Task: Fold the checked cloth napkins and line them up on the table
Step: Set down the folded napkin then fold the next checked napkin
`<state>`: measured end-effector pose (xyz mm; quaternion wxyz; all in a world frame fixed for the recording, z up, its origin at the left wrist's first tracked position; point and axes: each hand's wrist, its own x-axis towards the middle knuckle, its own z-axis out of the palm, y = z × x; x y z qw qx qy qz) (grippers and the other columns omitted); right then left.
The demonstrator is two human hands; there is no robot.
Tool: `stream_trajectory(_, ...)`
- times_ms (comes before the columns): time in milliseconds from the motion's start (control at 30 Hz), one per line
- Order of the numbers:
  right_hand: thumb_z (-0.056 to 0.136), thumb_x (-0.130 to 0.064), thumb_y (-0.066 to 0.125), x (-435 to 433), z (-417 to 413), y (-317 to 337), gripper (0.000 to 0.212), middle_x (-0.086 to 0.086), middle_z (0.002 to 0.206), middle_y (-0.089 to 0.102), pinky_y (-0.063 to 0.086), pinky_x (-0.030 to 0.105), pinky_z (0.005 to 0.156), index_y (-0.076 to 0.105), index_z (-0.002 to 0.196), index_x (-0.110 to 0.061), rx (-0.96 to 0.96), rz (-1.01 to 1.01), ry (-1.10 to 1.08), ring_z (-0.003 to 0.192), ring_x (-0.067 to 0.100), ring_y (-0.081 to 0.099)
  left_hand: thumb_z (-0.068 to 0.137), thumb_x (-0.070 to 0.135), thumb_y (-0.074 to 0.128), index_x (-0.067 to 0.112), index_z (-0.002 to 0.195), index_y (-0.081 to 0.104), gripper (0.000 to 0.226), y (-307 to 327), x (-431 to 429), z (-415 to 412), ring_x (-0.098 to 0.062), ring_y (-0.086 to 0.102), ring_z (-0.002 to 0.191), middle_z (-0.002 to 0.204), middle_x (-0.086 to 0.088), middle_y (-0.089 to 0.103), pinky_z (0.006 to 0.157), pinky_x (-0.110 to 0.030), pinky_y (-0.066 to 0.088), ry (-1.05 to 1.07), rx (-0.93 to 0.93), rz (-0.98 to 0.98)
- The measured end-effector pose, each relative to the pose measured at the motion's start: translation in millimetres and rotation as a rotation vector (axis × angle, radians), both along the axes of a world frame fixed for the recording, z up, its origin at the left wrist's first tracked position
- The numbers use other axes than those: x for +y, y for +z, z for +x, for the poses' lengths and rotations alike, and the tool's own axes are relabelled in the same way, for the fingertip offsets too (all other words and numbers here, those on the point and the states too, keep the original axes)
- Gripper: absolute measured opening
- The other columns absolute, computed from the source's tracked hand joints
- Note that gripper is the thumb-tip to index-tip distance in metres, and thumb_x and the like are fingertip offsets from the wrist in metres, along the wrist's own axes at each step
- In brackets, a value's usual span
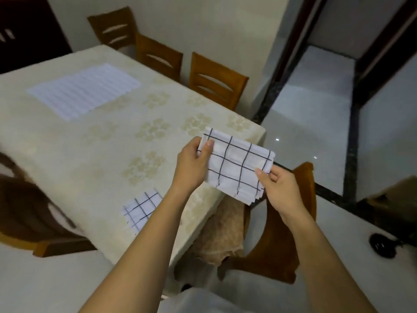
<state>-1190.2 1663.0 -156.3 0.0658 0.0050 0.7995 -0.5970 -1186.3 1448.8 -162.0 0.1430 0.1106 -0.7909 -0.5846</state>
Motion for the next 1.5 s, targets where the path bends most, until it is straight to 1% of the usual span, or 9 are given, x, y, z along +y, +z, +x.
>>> stream_trajectory(133, 0.1, -0.022, 0.062, -23.4, -42.8, -16.5, 0.011, 0.009, 0.104, 0.075, 0.057, 0.042, 0.095, 0.071, 0.105, -0.018, -0.041, 0.029, 0.074, 0.103, 0.023, 0.07, 0.105, 0.042, 0.051, 0.004, 0.085, 0.051, 0.043, -15.5, -25.1, -3.9, -0.013, 0.043, 0.064, 0.072, -0.002, 0.047, 0.06, -0.03, 0.033, 0.077, -0.1, 0.052)
stream_trajectory(267, 0.1, -0.022, 0.062, -52.2, -96.8, -47.2, 0.018, 0.013, 0.103, 0.073, 0.056, 0.041, 0.095, 0.069, 0.103, -0.006, -0.081, 0.054, 0.202, 0.102, 0.024, 0.07, 0.104, 0.039, 0.055, 0.01, 0.088, 0.056, 0.032, -51.0, -51.1, -5.8, -0.022, 0.058, 0.067, 0.078, -0.006, 0.056, 0.051, -0.031, 0.052, 0.171, -0.29, 0.186)
stream_trajectory(367, 0.101, -0.019, 0.061, -71.8, -127.7, -78.4, 0.028, 0.007, 0.074, 0.062, 0.048, 0.026, 0.073, 0.058, 0.076, -0.007, -0.108, 0.098, 0.281, 0.069, 0.016, 0.059, 0.102, 0.036, 0.058, 0.012, 0.095, 0.059, 0.024, -83.7, -60.6, -10.9, -0.024, 0.063, 0.078, 0.095, -0.011, 0.065, 0.051, -0.026, 0.054, 0.292, -0.405, 0.162)
stream_trajectory(567, 0.1, -0.018, 0.061, -89.8, -152.6, -160.6, 0.033, 0.0, 0.066, 0.051, 0.036, 0.028, 0.06, 0.052, 0.07, -0.01, -0.272, 0.227, 0.456, 0.063, 0.015, 0.046, 0.1, 0.038, 0.063, 0.016, 0.101, 0.061, 0.022, -134.0, -75.4, -24.8, -0.022, 0.06, 0.086, 0.096, -0.002, 0.065, 0.07, -0.029, 0.045, 0.421, -0.655, -0.078)
stream_trajectory(767, 0.101, -0.018, 0.061, -100.1, -168.5, -207.2, 0.014, 0.002, 0.082, 0.063, 0.045, 0.032, 0.074, 0.063, 0.09, -0.009, -0.268, 0.375, 0.512, 0.082, 0.025, 0.061, 0.099, 0.035, 0.065, 0.01, 0.107, 0.068, 0.027, -172.9, -81.5, -39.3, -0.028, 0.063, 0.098, 0.107, -0.009, 0.069, 0.088, -0.038, 0.054, 0.341, -0.89, -0.247)
stream_trajectory(1067, 0.098, -0.022, 0.065, -100.3, -169.4, -219.0, 0.02, 0.001, 0.091, 0.062, 0.045, 0.026, 0.074, 0.066, 0.11, -0.005, -0.145, 0.536, 0.589, 0.083, 0.02, 0.06, 0.104, 0.03, 0.055, 0.01, 0.113, 0.062, 0.023, -192.6, -80.8, -41.2, -0.035, 0.061, 0.101, 0.11, -0.014, 0.066, 0.083, -0.039, 0.048, 0.282, -1.014, -0.493)
stream_trajectory(1267, 0.096, -0.01, 0.066, -99.3, -153.4, -223.9, 0.038, 0.015, 0.121, 0.053, 0.048, 0.027, 0.081, 0.052, 0.131, -0.005, 0.001, 0.504, 0.487, 0.095, 0.021, 0.055, 0.098, 0.033, 0.062, 0.008, 0.128, 0.049, 0.041, -202.4, -81.7, -37.8, -0.035, 0.054, 0.109, 0.122, -0.015, 0.058, 0.086, -0.041, 0.043, 0.324, -0.925, -0.787)
stream_trajectory(1400, 0.095, -0.012, 0.064, -113.3, -135.1, -221.0, 0.042, 0.014, 0.132, 0.05, 0.046, 0.04, 0.097, 0.053, 0.136, -0.008, 0.412, 0.573, 0.415, 0.116, 0.03, 0.051, 0.091, 0.017, 0.069, 0.006, 0.133, 0.054, 0.046, -209.9, -68.7, -39.5, -0.036, 0.054, 0.112, 0.127, -0.017, 0.057, 0.089, -0.043, 0.047, 0.331, -0.494, -0.966)
stream_trajectory(1500, 0.101, -0.01, 0.053, -141.8, -120.6, -217.7, 0.048, 0.011, 0.154, 0.041, 0.034, 0.04, 0.115, 0.045, 0.148, -0.009, 0.449, 0.581, 0.595, 0.14, 0.028, 0.039, 0.096, 0.007, 0.059, -0.001, 0.147, 0.044, 0.054, -223.0, -52.4, -46.1, -0.039, 0.045, 0.137, 0.147, -0.021, 0.048, 0.112, -0.045, 0.039, 0.127, -0.37, -0.913)
